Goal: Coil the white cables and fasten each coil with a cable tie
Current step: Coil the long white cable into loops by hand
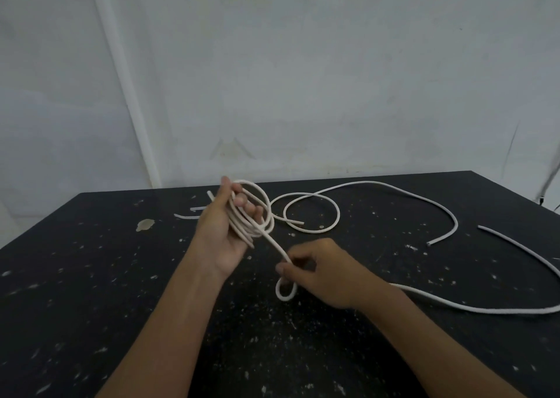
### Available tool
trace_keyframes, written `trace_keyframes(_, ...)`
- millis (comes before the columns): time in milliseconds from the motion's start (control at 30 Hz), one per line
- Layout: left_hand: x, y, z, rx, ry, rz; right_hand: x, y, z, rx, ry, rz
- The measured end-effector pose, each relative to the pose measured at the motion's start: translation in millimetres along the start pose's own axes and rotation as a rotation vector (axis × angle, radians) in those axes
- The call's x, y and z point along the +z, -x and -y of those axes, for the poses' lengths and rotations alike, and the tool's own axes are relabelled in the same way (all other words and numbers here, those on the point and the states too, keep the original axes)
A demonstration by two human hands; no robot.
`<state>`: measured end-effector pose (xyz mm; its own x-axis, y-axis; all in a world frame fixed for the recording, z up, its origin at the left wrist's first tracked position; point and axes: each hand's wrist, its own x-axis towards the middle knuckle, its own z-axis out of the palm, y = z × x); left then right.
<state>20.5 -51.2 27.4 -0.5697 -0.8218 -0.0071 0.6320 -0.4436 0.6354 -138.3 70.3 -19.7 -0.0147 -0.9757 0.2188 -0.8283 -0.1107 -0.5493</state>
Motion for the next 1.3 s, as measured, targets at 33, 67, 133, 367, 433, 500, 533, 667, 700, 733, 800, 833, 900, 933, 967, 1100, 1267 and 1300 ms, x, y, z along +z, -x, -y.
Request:
trace_keyframes(33,-1.2,-0.3,-5.4,0.010,0.078,0.020,0.3,-0.8,-0.5,0.008,0.112,0.024)
trace_keyframes(67,-2.7,-0.5,-10.5,0.021,0.138,0.040,0.1,-1.5,-0.9,0.009,0.182,0.009)
trace_keyframes(133,-6.2,-0.5,-18.1,0.050,0.173,0.057,-0.6,-1.6,-3.5,0.028,0.140,-0.060)
trace_keyframes(367,-1.2,1.6,-20.4,0.097,0.195,0.015,-10.3,-2.8,0.2,0.019,-0.523,-0.380)
trace_keyframes(433,-1.9,2.6,-20.7,0.079,0.218,0.022,-16.6,0.5,2.7,0.077,-0.780,-0.355)
trace_keyframes(500,-4.8,1.3,-22.3,0.078,0.239,-0.004,-19.7,1.8,-0.9,0.114,-0.880,-0.317)
trace_keyframes(533,-6.3,0.4,-23.8,0.082,0.260,-0.024,-19.8,1.4,-5.0,0.133,-0.848,-0.311)
trace_keyframes(667,-10.2,-0.2,-29.5,0.114,0.318,-0.059,-19.2,-2.1,-10.4,0.177,-0.588,-0.360)
trace_keyframes(700,-11.1,-0.8,-29.0,0.115,0.325,-0.063,-19.2,-2.7,-10.0,0.185,-0.549,-0.353)
trace_keyframes(733,-11.8,-1.8,-27.6,0.117,0.330,-0.069,-19.0,-3.0,-10.5,0.197,-0.523,-0.340)
trace_keyframes(800,-12.8,-2.8,-26.0,0.113,0.318,-0.080,-18.1,-2.9,-9.2,0.211,-0.502,-0.324)
trace_keyframes(833,-12.8,-2.6,-26.3,0.102,0.287,-0.078,-18.2,-2.8,-9.0,0.208,-0.506,-0.336)
trace_keyframes(900,-12.4,-1.1,-27.9,0.085,0.130,-0.074,-19.3,-2.2,-10.2,0.181,-0.540,-0.399)
trace_keyframes(933,-11.2,-0.2,-27.7,0.087,0.028,-0.071,-19.8,-1.3,-10.7,0.156,-0.573,-0.433)
trace_keyframes(967,-9.5,0.4,-26.1,0.094,-0.057,-0.063,-20.7,-0.5,-10.9,0.132,-0.604,-0.454)
trace_keyframes(1100,-0.8,1.6,-12.9,0.095,-0.195,-0.045,-17.5,0.1,-5.2,0.062,-0.588,-0.483)
trace_keyframes(1267,-0.2,1.6,-7.5,0.064,-0.091,-0.089,-10.3,-2.0,-1.9,0.137,-0.564,-0.508)
trace_keyframes(1300,-1.4,1.8,-8.3,0.063,-0.054,-0.082,-10.8,-1.9,-3.0,0.157,-0.568,-0.503)
